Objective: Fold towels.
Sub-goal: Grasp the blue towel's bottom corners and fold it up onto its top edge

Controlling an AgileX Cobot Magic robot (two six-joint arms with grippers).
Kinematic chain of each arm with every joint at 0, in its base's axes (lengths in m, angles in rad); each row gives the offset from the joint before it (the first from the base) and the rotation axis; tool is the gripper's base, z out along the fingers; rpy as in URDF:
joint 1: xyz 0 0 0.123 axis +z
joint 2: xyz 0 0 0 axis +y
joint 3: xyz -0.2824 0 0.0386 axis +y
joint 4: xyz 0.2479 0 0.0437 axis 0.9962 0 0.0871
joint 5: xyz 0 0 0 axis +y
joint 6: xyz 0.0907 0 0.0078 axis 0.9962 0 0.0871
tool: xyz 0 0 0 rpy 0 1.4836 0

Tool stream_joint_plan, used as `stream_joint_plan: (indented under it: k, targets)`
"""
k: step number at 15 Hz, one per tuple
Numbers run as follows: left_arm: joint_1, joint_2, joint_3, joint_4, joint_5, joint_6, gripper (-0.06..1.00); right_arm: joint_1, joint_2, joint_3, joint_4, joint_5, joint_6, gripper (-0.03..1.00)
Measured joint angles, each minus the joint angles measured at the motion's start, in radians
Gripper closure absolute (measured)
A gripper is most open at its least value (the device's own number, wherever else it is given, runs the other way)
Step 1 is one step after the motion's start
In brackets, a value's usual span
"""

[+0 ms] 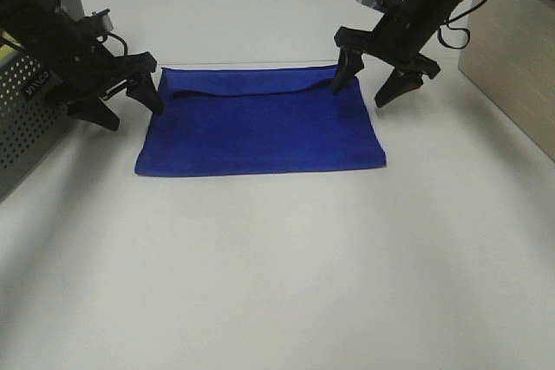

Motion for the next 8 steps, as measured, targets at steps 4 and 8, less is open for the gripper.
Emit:
stream_joint_plan:
  k: [4, 8]
  targets:
    - [-0.013, -0.011, 0.13, -0.074, -0.042, 0.031, 0.21, 0.0, -0.057, 0.174, -0.015, 0.005, -0.026, 0.2]
    - [-0.074, -0.026, 0.175, -0.115, -0.125, 0.05, 0.21, 0.0, -0.064, 0.281, 0.009, -0.007, -0.049, 0.2]
